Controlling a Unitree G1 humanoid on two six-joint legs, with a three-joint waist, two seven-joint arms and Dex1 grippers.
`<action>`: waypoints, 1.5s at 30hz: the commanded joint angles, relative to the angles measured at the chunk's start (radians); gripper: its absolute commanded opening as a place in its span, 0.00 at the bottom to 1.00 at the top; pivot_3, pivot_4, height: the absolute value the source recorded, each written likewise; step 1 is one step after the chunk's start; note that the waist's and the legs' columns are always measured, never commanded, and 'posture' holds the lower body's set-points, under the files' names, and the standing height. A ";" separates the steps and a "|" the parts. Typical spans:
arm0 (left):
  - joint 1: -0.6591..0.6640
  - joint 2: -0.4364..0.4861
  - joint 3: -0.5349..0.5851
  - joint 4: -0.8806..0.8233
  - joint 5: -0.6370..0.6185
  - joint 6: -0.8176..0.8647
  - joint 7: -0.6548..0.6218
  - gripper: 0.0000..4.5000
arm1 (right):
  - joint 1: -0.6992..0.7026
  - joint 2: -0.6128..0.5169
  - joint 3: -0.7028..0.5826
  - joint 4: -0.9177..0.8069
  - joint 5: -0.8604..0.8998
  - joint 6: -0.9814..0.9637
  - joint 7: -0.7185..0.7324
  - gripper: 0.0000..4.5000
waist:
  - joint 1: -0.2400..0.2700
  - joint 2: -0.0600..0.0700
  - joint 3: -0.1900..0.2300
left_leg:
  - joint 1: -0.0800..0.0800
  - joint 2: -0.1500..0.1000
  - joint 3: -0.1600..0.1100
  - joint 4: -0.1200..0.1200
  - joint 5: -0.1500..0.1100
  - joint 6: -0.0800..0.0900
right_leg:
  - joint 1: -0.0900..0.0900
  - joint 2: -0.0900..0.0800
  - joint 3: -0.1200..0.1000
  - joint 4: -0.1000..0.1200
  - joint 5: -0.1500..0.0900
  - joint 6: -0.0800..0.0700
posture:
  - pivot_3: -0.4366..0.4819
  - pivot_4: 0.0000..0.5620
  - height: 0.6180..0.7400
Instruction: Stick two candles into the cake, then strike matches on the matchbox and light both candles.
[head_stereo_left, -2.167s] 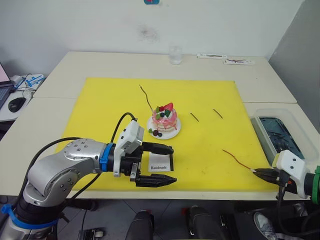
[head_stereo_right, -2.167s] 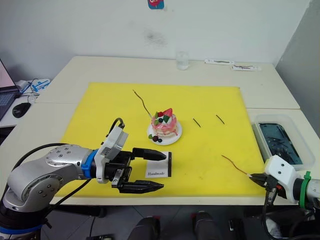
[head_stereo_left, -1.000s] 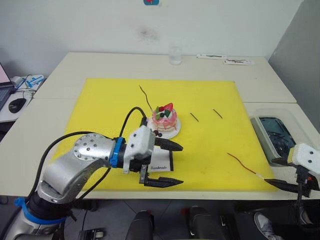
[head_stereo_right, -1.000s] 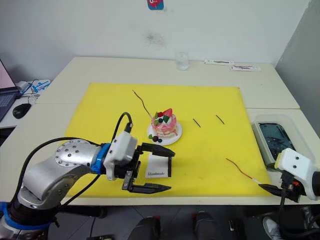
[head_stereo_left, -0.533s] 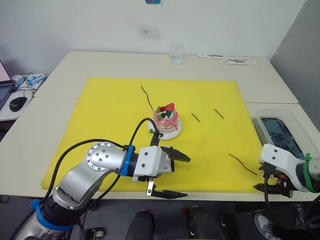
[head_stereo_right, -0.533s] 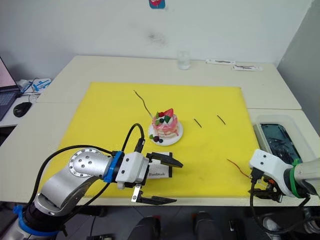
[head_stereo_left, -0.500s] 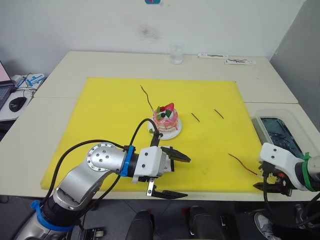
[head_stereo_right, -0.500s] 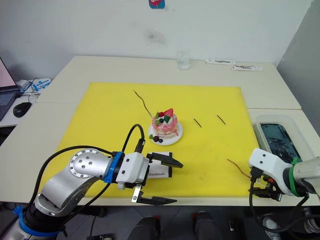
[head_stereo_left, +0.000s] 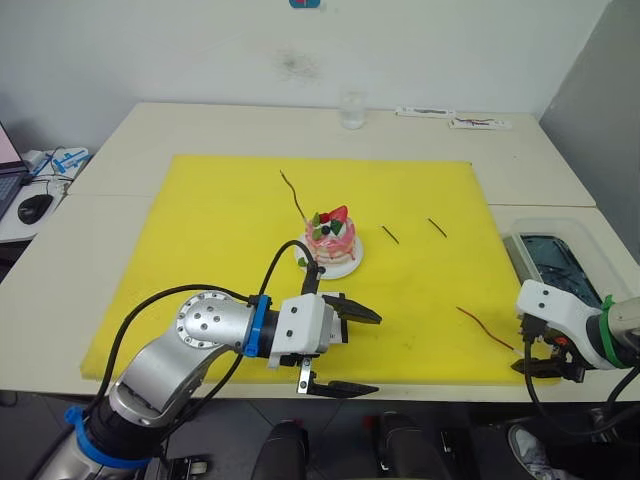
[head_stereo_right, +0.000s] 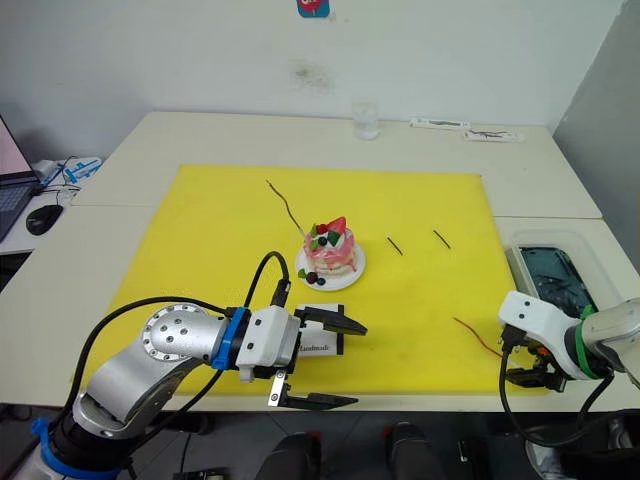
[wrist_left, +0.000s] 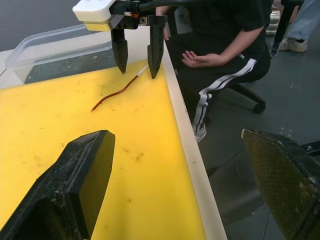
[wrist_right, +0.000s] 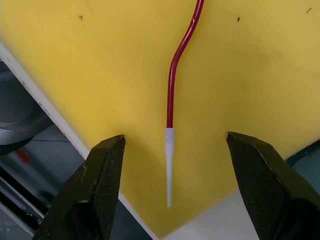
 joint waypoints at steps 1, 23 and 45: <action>0.002 -0.008 -0.001 -0.030 0.003 -0.013 0.007 1.00 | -0.024 -0.012 0.006 0.007 -0.008 -0.010 0.005 0.61 | 0.000 0.000 0.000 | 0.000 0.000 0.000 0.000 0.000 0.000 | 0.000 0.000 0.000 0.000 0.000 0.000 | 0.48 0.27 1.00; 0.098 -0.002 0.255 -0.024 -0.171 0.129 0.133 1.00 | -0.311 0.261 -0.173 0.002 0.223 0.116 -0.075 0.01 | -0.006 0.000 0.000 | 0.001 0.001 0.000 0.000 0.000 0.000 | 0.000 0.001 0.000 0.001 0.000 0.000 | 0.48 0.27 1.00; 0.084 -0.063 0.401 0.073 -0.150 0.127 0.346 1.00 | -0.379 1.302 0.084 0.447 -0.146 -0.993 -0.492 0.01 | -0.005 0.000 0.001 | -0.001 0.001 -0.003 -0.002 0.000 0.000 | -0.003 0.002 -0.002 0.003 0.006 -0.002 | 0.48 0.27 1.00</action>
